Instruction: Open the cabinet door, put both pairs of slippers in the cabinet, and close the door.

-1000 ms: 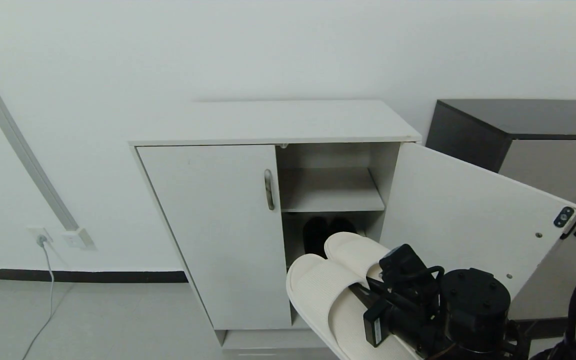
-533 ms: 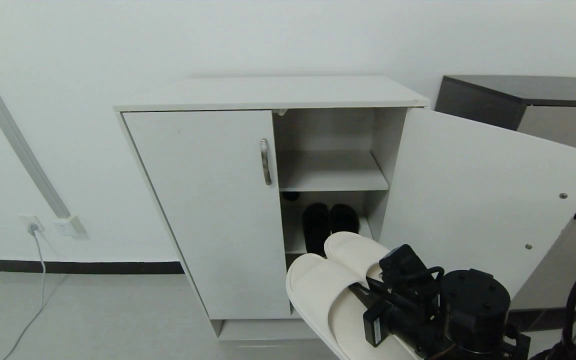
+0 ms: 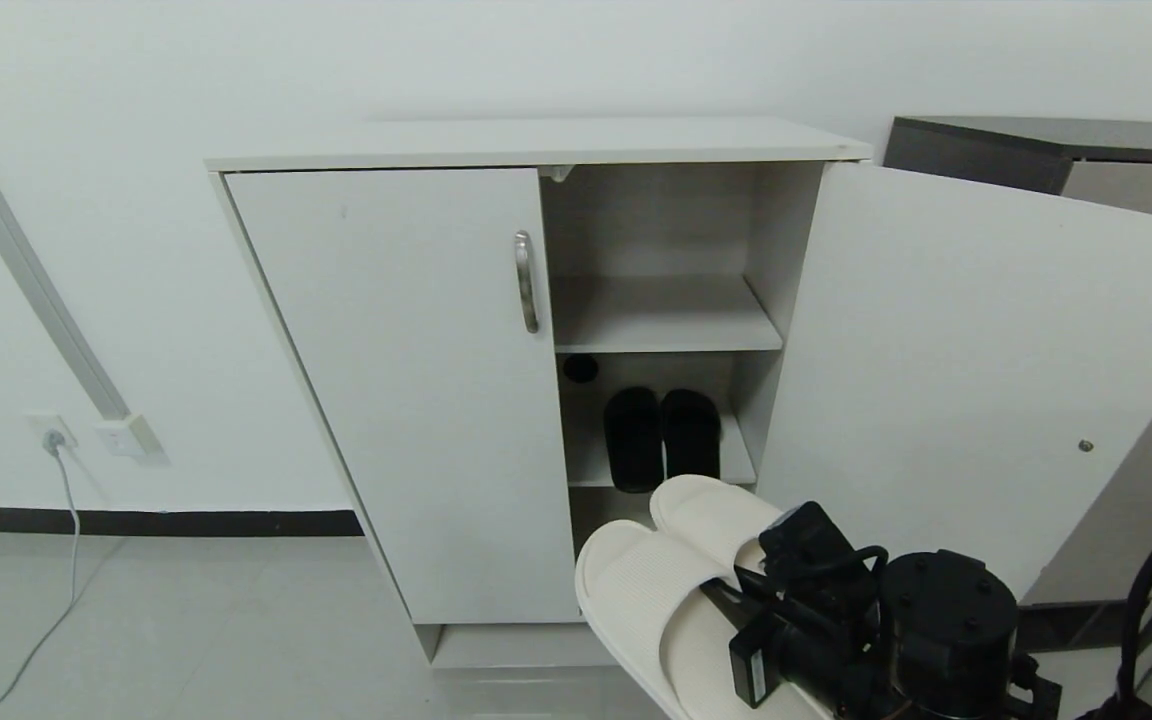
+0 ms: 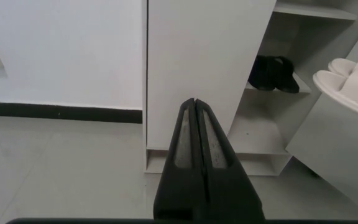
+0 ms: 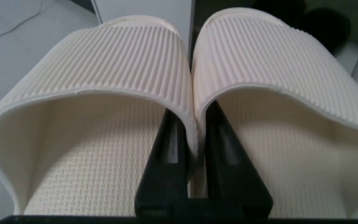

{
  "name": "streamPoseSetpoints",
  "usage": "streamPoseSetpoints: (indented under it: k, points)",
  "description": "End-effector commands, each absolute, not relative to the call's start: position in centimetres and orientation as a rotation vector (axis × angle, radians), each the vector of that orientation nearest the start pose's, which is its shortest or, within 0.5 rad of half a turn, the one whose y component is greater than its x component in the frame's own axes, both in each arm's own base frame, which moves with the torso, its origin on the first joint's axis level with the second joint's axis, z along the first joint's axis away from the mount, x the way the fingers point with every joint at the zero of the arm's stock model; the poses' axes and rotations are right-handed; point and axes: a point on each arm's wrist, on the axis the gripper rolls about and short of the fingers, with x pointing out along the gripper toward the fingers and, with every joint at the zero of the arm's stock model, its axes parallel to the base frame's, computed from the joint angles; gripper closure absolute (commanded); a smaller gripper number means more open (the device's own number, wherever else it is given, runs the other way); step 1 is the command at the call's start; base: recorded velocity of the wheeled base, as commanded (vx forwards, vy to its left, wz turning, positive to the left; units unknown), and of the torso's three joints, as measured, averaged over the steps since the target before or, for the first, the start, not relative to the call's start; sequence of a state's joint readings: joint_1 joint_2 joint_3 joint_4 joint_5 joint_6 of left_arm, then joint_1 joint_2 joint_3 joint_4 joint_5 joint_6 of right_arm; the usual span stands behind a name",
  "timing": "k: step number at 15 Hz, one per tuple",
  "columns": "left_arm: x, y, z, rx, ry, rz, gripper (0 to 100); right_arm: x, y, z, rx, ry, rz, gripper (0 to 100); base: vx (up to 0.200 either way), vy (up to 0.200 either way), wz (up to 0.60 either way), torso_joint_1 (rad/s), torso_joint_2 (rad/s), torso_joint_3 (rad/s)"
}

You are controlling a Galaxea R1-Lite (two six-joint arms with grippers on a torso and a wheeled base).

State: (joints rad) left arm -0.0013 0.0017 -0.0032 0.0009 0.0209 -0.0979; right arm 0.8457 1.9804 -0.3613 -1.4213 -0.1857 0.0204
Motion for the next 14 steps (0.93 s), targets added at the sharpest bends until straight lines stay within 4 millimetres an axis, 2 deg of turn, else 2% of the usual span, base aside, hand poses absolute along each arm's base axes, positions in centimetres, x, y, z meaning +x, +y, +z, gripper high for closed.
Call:
streamPoseSetpoints:
  k: [1,2,3,5,7,11,14]
  points:
    - [-2.3,0.1,7.6,-0.098,-0.003,0.02,100,19.7,21.5,7.0,-0.097,0.19,0.644,100,0.0,0.0,0.0,0.002,0.11,0.095]
    - [-2.3,0.1,7.6,-0.098,-0.003,0.02,100,20.1,21.9,7.1,-0.104,0.174,0.627,100,0.0,0.0,0.0,-0.002,0.07,0.036]
    - [-2.3,0.1,7.6,-0.098,-0.003,0.02,100,21.2,23.2,7.6,-0.097,0.157,0.564,100,0.0,0.0,0.0,0.0,0.0,0.0]
    - [-2.3,0.1,7.6,-0.098,-0.003,0.02,100,22.5,25.2,8.3,-0.06,0.241,0.459,100,0.0,0.0,0.0,0.0,0.0,0.0]
    - [-2.3,0.0,7.6,-0.098,-0.002,0.018,100,23.8,27.4,10.2,-0.014,0.267,0.306,100,0.0,0.0,0.0,0.0,0.0,0.0]
    - [-2.3,0.0,7.6,-0.097,-0.002,0.018,100,25.5,29.2,13.9,-0.01,0.223,0.156,100,0.0,0.0,0.0,0.0,0.0,0.0]
    - [-2.3,0.0,7.6,-0.095,-0.002,0.018,100,25.7,29.5,16.6,-0.001,0.185,0.116,100,0.0,0.0,0.0,0.0,0.0,0.0]
